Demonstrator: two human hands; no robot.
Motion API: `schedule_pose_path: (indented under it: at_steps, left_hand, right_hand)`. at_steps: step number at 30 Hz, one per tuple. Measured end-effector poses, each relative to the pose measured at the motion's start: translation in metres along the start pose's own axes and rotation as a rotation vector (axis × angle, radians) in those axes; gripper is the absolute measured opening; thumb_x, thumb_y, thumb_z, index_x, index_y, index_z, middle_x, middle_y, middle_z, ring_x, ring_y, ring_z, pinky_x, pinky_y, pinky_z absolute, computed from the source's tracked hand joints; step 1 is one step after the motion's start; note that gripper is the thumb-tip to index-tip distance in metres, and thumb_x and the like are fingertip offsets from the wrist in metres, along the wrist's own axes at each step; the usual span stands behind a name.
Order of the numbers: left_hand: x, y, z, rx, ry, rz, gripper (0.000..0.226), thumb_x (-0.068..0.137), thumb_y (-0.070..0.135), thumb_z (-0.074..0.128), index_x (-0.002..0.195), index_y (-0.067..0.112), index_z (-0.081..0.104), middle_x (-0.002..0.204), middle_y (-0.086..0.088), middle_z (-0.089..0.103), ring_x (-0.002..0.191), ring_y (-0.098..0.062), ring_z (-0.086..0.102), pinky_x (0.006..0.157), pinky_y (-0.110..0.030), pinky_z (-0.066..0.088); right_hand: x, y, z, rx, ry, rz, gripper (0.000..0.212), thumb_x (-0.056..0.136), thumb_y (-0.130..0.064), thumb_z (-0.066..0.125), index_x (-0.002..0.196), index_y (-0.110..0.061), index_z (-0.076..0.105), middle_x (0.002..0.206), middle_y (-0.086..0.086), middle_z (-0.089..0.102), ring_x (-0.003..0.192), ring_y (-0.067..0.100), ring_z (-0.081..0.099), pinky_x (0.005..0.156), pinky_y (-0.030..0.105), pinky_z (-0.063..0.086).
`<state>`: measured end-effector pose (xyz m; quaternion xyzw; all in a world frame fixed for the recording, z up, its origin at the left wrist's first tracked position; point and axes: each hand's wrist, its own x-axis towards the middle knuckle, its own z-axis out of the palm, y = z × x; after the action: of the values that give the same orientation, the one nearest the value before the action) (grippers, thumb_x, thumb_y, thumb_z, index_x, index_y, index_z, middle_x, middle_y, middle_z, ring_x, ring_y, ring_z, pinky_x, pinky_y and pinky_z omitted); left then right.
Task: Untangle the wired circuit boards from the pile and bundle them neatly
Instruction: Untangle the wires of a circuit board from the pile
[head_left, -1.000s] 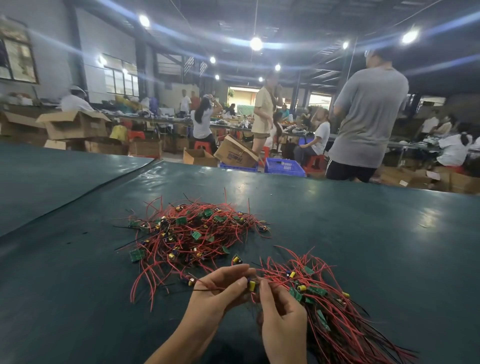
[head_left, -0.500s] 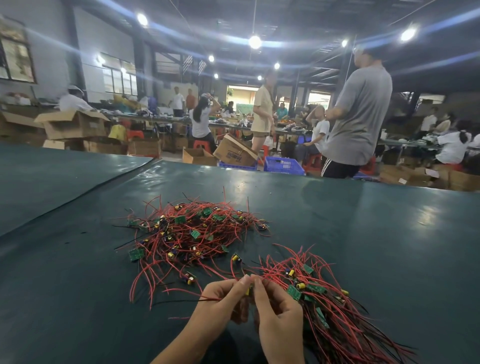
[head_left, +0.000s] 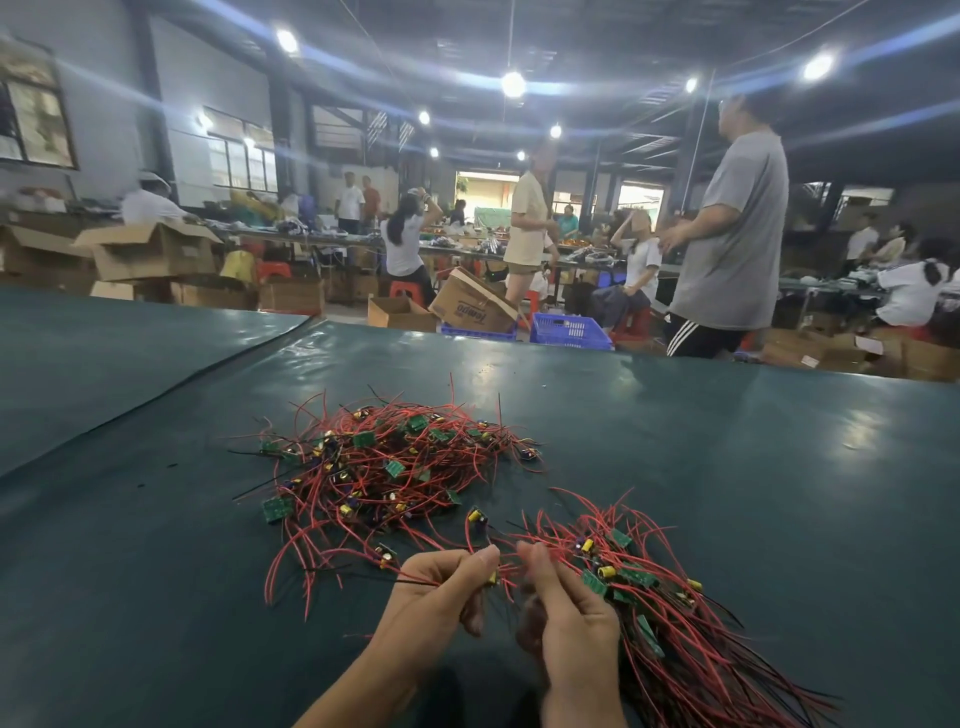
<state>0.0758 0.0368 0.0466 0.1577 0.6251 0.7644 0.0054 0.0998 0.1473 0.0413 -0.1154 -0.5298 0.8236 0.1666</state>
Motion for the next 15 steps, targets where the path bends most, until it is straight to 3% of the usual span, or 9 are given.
schedule_pose_path:
  at_steps: [3, 6, 10, 13, 15]
  left_hand:
    - [0.002, 0.001, -0.005, 0.02, 0.002, 0.011, 0.039, 0.076, 0.032, 0.062, 0.042, 0.015, 0.054, 0.044, -0.01, 0.047, 0.037, -0.012, 0.042, 0.047, -0.018, 0.038]
    - [0.004, 0.0, -0.011, 0.038, -0.006, 0.042, 0.039, 0.076, 0.037, 0.062, 0.043, 0.017, 0.055, 0.043, -0.008, 0.048, 0.039, -0.012, 0.043, 0.051, -0.018, 0.04]
    - [0.006, -0.004, -0.016, 0.018, 0.013, 0.047, 0.041, 0.076, 0.039, 0.062, 0.042, 0.017, 0.054, 0.043, -0.006, 0.05, 0.04, -0.012, 0.045, 0.051, -0.019, 0.041]
    - [0.007, -0.008, -0.016, -0.004, 0.027, 0.037, 0.041, 0.078, 0.04, 0.06, 0.044, 0.017, 0.055, 0.046, -0.008, 0.051, 0.043, -0.013, 0.047, 0.053, -0.021, 0.044]
    - [0.006, -0.009, -0.013, 0.014, 0.01, 0.033, 0.039, 0.078, 0.039, 0.059, 0.049, 0.013, 0.057, 0.049, -0.007, 0.052, 0.045, -0.014, 0.048, 0.05, -0.023, 0.042]
  right_hand:
    - [0.012, -0.006, -0.01, 0.056, 0.107, 0.001, 0.014, 0.082, -0.021, 0.069, 0.076, -0.017, 0.08, 0.047, -0.005, 0.047, 0.036, 0.003, 0.031, 0.034, 0.016, 0.029]
    - [0.02, -0.011, -0.019, 0.121, 0.174, -0.025, 0.014, 0.084, -0.018, 0.069, 0.08, -0.01, 0.079, 0.049, -0.004, 0.049, 0.036, 0.003, 0.033, 0.033, 0.016, 0.029]
    - [0.021, -0.013, -0.023, 0.187, 0.202, -0.017, 0.016, 0.077, -0.027, 0.071, 0.082, -0.015, 0.079, 0.05, -0.007, 0.05, 0.036, 0.003, 0.034, 0.033, 0.017, 0.031]
    - [0.014, -0.008, -0.018, 0.098, 0.162, -0.06, 0.017, 0.074, -0.033, 0.07, 0.078, -0.02, 0.079, 0.048, -0.008, 0.048, 0.036, 0.003, 0.031, 0.033, 0.018, 0.028]
    - [0.005, -0.003, -0.01, -0.03, 0.065, -0.115, 0.013, 0.075, -0.033, 0.07, 0.07, -0.026, 0.079, 0.052, -0.008, 0.059, 0.039, 0.004, 0.046, 0.04, 0.015, 0.038]
